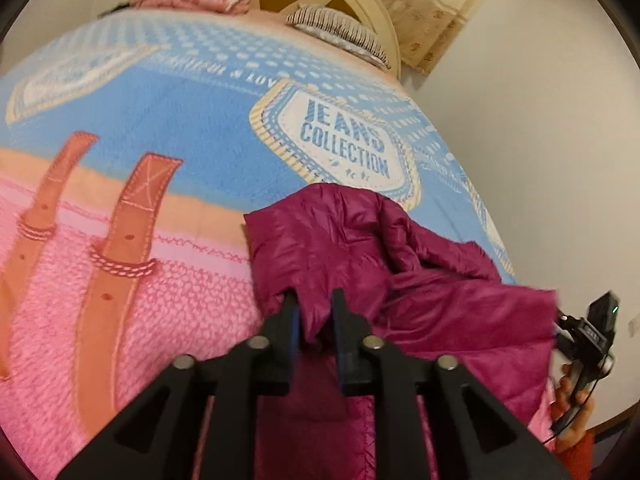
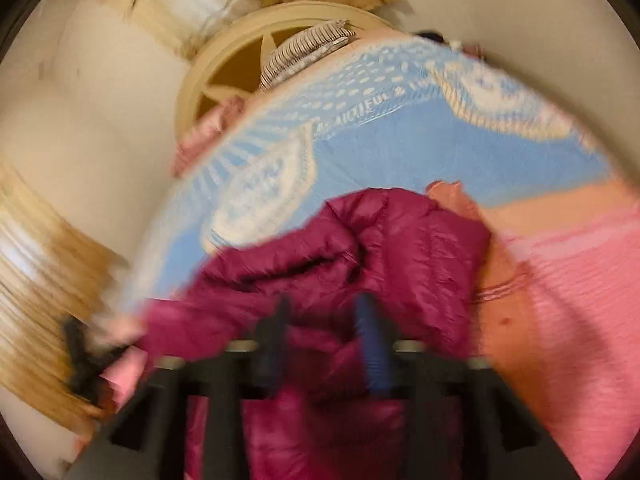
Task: Fold large clothes
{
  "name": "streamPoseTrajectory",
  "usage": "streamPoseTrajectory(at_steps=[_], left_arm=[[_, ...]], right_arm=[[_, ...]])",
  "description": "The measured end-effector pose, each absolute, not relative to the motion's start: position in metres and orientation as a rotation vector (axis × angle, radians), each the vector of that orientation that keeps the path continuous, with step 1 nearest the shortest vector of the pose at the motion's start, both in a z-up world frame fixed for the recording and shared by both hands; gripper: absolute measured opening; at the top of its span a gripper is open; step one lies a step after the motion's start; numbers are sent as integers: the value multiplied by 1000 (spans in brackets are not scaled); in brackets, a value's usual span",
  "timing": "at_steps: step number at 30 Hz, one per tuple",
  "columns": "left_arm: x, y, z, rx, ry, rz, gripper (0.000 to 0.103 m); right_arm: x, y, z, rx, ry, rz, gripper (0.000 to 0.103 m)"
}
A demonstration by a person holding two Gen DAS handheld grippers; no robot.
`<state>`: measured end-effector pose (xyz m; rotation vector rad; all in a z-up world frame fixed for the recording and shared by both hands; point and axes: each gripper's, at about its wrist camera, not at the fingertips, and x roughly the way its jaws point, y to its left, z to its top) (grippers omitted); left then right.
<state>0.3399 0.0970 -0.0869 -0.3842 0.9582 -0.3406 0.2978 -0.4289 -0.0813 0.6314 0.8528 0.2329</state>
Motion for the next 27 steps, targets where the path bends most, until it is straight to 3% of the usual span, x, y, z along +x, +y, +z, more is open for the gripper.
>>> streamPoseTrajectory(at_steps=[1,2,3,5,7,9,12,18,19,20,21,22,25,26,27], left_arm=[[344,102,-89,-410,957,-349,33],[346,106,-87,-421,947,-354,44],[347,108,-84,-424,937,-355,56],[343,119,-75,-421,893,-365,64],[333,131,-64,-391,841,-392,64],[322,139,-58,-348,797,-404,78],[302,148,-62,-299,748,-428,83],[296,132,-90,-280,825,-491,83],[297,126,-94,-272,842,-507,83],[298,121,-96,-262,852,-521,83],[301,114,-97,-240,856,-531,83],[301,110,-97,-222,853,-531,83],[311,97,-95,-182,815,-503,82],[314,97,-96,-194,800,-499,77],[314,96,-96,-202,792,-501,57]], right_arm=[[298,-440,-82,715,809,272,77],[296,-447,-80,755,780,283,87],[295,-454,-76,793,755,295,87],[289,-472,-63,849,700,325,87],[282,-474,-45,760,683,306,87],[273,-459,-33,559,699,279,87],[272,-423,-47,325,814,290,87],[293,-390,-94,184,968,227,86],[293,-387,-99,167,978,217,81],[294,-381,-102,132,990,188,57],[291,-380,-104,114,997,170,24],[290,-381,-105,117,999,167,17],[274,-379,-88,127,921,159,12],[264,-380,-76,131,873,160,11],[257,-381,-64,141,827,156,11]])
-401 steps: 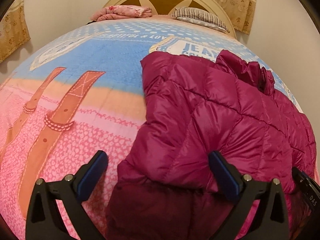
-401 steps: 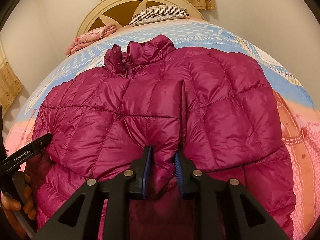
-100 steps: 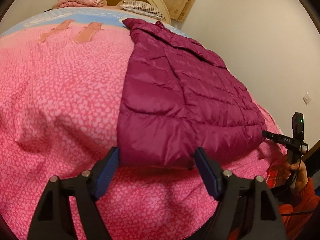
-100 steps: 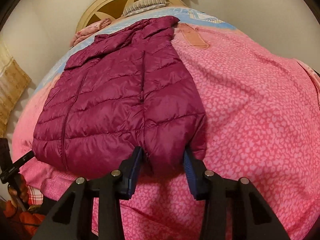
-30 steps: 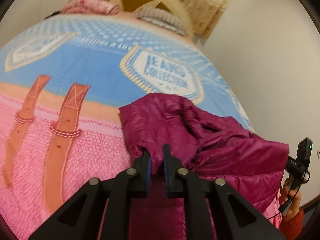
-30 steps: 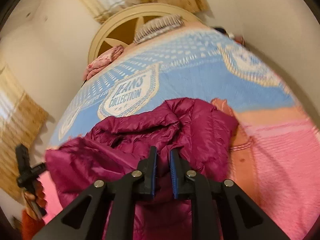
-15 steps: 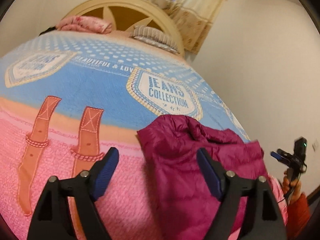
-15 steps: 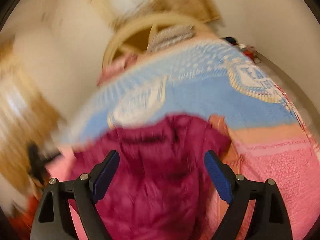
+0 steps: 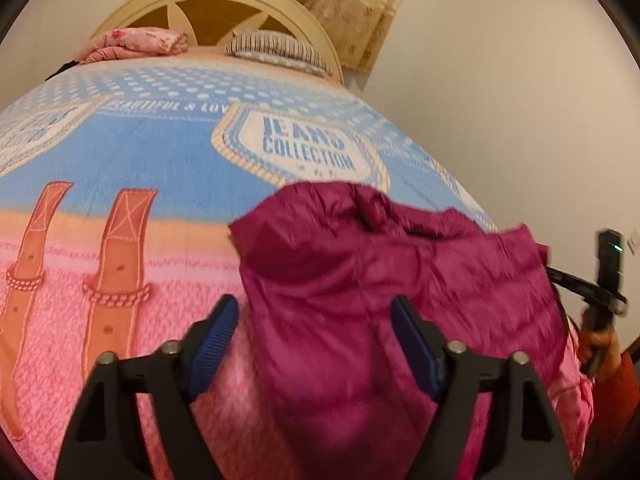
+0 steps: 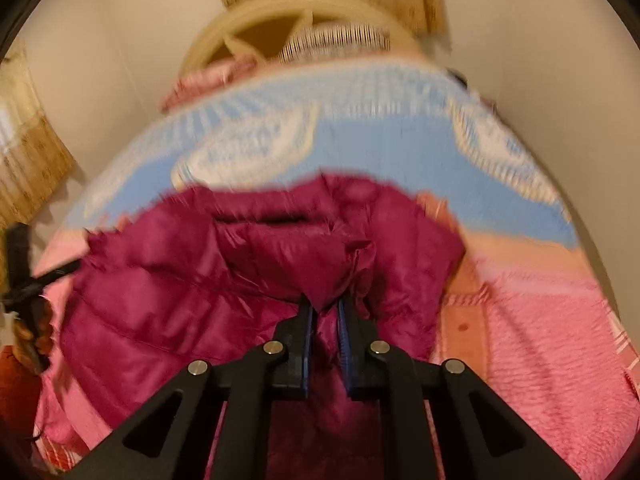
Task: Fold large clothes
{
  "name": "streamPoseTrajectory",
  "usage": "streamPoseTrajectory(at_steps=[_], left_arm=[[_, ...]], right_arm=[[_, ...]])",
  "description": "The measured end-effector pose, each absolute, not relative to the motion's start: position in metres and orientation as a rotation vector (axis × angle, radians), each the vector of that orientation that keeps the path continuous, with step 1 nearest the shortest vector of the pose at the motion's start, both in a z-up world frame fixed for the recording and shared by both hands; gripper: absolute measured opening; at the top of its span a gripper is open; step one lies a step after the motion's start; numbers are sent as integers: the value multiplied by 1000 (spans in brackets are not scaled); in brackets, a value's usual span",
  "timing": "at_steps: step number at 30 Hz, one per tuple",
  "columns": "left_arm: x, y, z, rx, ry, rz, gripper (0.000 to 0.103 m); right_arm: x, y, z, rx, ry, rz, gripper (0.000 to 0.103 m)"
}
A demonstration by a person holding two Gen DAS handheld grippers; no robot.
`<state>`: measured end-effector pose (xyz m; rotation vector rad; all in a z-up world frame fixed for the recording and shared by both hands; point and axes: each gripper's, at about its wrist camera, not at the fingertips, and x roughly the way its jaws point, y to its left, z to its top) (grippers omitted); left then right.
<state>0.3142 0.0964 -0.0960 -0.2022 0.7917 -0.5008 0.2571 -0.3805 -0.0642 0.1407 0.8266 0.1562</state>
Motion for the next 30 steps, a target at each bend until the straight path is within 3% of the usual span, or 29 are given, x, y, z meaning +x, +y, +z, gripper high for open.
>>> streamPoseTrajectory(at_steps=[1,2,3,12,17,25,26,28,29,30], left_arm=[[316,96,-97,-218,788,-510,44],[318,97,-98,-231,788,-515,18],[318,98,-99,-242,786,-516,10],[289,100,-69,-197,665,-483,8],[315,90,-36,-187,640,-437,8],[332,75,-42,-169,647,-440,7],[332,75,-49,-157,659,-443,7],[330,78,-58,-143,685,-430,7],[329,80,-62,-143,697,-420,9],[329,83,-65,-148,714,-416,12]], right_arm=[[250,-382,-54,148,785,146,11],[242,-384,-45,150,750,131,11],[236,-385,-40,142,728,114,11],[228,-381,-25,130,672,15,10],[250,-376,2,76,589,-45,6],[284,-399,-28,192,756,82,7],[284,-404,-37,219,776,91,11],[287,-415,-54,275,818,92,43],[287,-418,-59,287,818,92,69],[287,-420,-62,295,806,96,76]])
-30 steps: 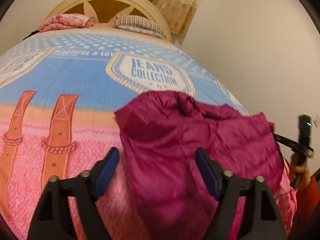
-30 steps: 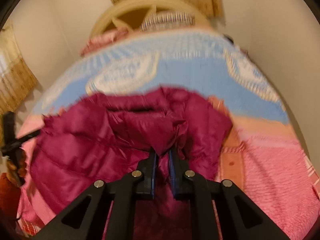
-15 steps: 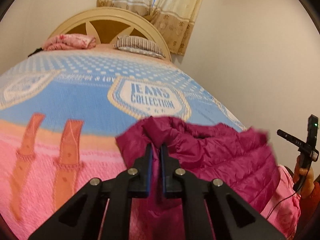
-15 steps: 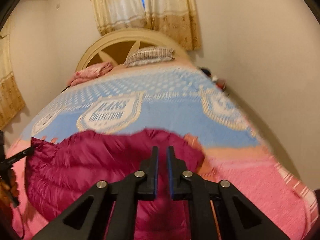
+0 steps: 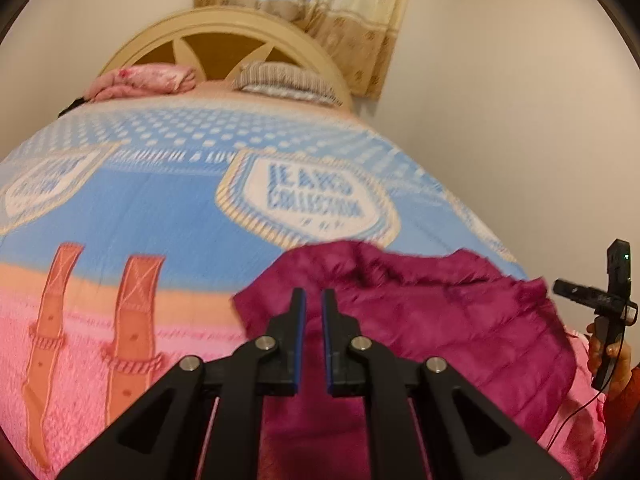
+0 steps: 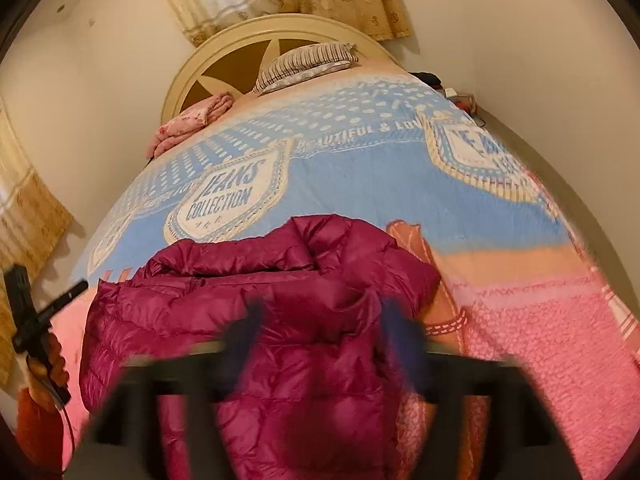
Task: Fold large clothes
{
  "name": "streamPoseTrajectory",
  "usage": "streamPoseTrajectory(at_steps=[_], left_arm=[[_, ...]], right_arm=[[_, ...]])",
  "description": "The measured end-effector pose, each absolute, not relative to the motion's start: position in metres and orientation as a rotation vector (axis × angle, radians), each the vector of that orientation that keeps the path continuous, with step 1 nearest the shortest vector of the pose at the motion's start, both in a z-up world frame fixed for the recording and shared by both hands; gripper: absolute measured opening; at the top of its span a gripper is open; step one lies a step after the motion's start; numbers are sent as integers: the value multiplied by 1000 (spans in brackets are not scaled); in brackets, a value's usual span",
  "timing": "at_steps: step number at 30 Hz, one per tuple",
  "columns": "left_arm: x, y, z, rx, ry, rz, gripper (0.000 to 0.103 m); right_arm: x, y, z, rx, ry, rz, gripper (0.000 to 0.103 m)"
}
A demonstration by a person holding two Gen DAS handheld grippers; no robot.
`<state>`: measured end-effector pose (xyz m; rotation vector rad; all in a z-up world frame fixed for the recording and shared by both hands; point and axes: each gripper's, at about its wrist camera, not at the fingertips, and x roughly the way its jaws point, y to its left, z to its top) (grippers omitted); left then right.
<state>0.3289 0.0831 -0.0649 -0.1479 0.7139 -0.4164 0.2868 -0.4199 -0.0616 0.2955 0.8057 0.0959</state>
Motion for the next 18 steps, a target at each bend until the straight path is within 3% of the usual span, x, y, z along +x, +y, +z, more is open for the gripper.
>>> streamPoseTrajectory(at_steps=[1,2,3,5,10,11,12,13,14,17,18], left_arm=[[329,90,-71,-159,738,-424,15],[328,94,-74,-166,752,-426,28],[327,98,-76,-166,758,-418,51],[324,109,-83,-173,756,-376,81],[335,108,-96,-231,797,-437,83],[337,102,-97,-211,802,-445,83],[339,95,-98,-179,803,-442,83],[341,88,-99,-149,797,-433,83],[342,82,-100,-137,788,-438,80],[337,74,-96,-151,764,-499,5],[329,73,-92,-162,740,-516,8]], right_arm=[[288,-421,-63,302,802,111,77],[290,-420,-65,307,810,123,77],[291,-420,-67,304,822,130,78],[301,-410,-73,237,858,141,78],[320,-384,-96,45,911,109,76],[320,-380,-97,16,903,106,56],[319,-375,-98,-17,902,89,21],[318,-371,-99,-37,909,65,16],[315,-369,-98,-29,898,66,13],[296,-364,-85,-63,840,40,9],[288,-363,-79,-70,815,35,9]])
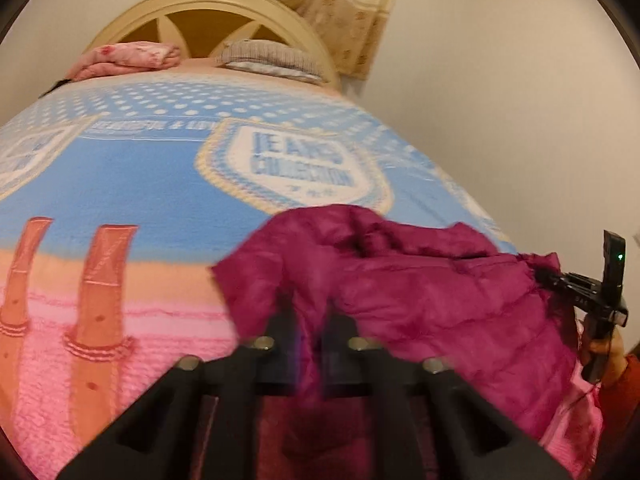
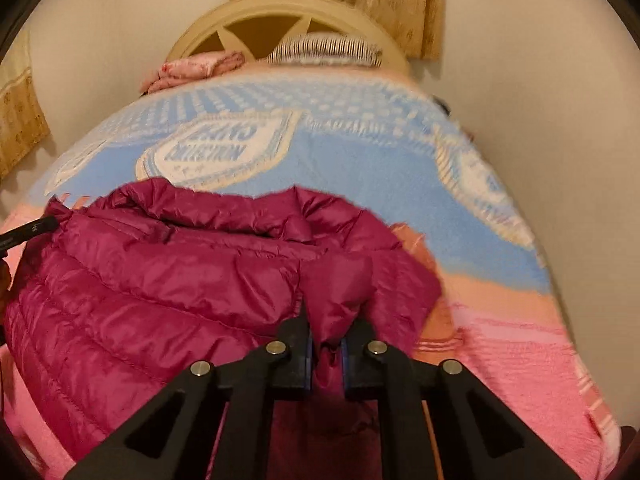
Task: Fold large clothes
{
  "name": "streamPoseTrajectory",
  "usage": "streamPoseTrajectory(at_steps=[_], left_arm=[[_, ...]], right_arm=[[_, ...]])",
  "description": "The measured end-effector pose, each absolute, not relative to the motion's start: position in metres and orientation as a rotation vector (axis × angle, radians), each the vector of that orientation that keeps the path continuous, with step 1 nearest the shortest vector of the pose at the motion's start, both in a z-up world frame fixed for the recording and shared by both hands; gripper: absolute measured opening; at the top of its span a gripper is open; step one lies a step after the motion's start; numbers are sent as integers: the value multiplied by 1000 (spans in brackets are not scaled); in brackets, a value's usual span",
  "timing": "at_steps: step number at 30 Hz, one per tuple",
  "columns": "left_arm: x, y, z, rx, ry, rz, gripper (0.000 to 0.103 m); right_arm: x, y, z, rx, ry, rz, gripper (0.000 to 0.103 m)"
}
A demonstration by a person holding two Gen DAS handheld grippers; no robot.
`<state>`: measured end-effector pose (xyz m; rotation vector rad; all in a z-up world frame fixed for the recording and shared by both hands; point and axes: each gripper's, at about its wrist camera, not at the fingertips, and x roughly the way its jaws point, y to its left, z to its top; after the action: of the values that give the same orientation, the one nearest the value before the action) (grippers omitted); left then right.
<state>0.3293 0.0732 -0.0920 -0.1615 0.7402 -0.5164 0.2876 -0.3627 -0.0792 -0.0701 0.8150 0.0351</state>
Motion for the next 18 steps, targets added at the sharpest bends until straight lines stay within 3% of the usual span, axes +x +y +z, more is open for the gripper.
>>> streamPoseTrajectory(at_steps=[5,10,14,18], left_arm=[[304,70,-64,-117,653,-517,7],[332,66,-29,-158,608,-446,7],[375,48,-27,-134,622,-336,7],[409,23,-61,-51,682,-230,8]], right_arm=[[248,-364,-33,-61,667,13,8],[270,-361,0,-78,578,-21,8],[320,-370,-13,-77,618,-90,8],[358,-377,-55,-50,685,-152,9]])
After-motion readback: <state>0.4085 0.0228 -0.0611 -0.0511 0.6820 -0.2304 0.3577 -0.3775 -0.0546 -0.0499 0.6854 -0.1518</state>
